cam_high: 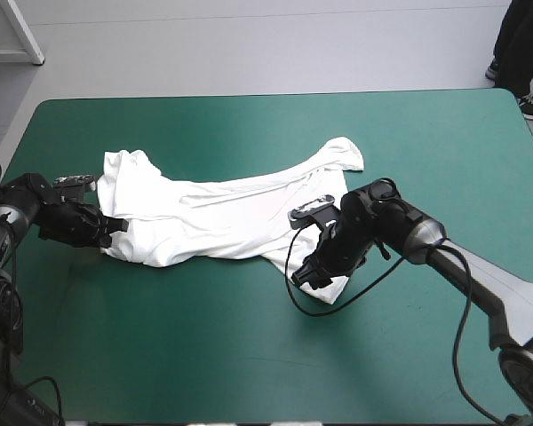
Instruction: Fold the cloth
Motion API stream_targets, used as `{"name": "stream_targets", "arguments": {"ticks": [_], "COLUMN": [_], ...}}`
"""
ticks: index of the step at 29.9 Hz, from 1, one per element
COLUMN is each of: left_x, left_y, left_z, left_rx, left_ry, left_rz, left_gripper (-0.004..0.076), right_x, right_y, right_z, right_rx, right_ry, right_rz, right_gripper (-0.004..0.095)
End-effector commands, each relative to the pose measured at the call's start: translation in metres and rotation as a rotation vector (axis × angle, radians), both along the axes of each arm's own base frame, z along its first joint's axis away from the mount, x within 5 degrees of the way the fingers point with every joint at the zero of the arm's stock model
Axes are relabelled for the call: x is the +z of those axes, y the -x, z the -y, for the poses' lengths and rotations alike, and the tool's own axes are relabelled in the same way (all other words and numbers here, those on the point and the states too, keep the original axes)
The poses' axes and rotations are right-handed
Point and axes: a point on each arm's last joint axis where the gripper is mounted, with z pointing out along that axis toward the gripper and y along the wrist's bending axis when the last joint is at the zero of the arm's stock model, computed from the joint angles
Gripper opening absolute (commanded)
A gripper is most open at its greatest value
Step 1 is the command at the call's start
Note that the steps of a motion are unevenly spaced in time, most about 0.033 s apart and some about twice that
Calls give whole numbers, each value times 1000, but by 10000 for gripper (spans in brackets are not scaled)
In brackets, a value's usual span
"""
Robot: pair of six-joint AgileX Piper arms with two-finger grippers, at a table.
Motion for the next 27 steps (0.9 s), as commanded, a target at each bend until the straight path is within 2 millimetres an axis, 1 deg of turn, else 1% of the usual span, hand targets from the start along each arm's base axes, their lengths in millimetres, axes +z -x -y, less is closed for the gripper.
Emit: {"name": "stream_targets", "arguments": {"ticks": [1,3,7,11,13,16,21,24,27], "left_x": [22,22,22,22,22,22,22,22,25], "left_y": [-1,-1,-1,-1,-1,-1,-1,-1,-2], "left_z": [1,1,1,1,1,1,2,2,5], "left_rx": [14,14,14,15,15,15,19,21,25], "left_ry": [-1,-1,-1,-2,-2,-1,8,13,45], "left_rz": [79,79,79,83,83,82,84,83,95], "left_gripper": [19,19,19,19,19,19,19,19,19], "right_x": [-1,-13,-31,-45,-49,-61,-88,-98,-95], "right_y": [-5,-9,-13,-13,-13,-8,2,6,7], "right_z": [-6,-9,-13,-14,-13,-10,0,3,4], "right_rx": [40,62,72,81,81,80,83,79,78], "right_ry": [18,69,106,145,151,168,184,183,177], "right_rz": [58,51,-3,-57,-70,-90,-88,-82,-73], "right_gripper": [509,509,509,508,488,356,-20,-17,-17]}}
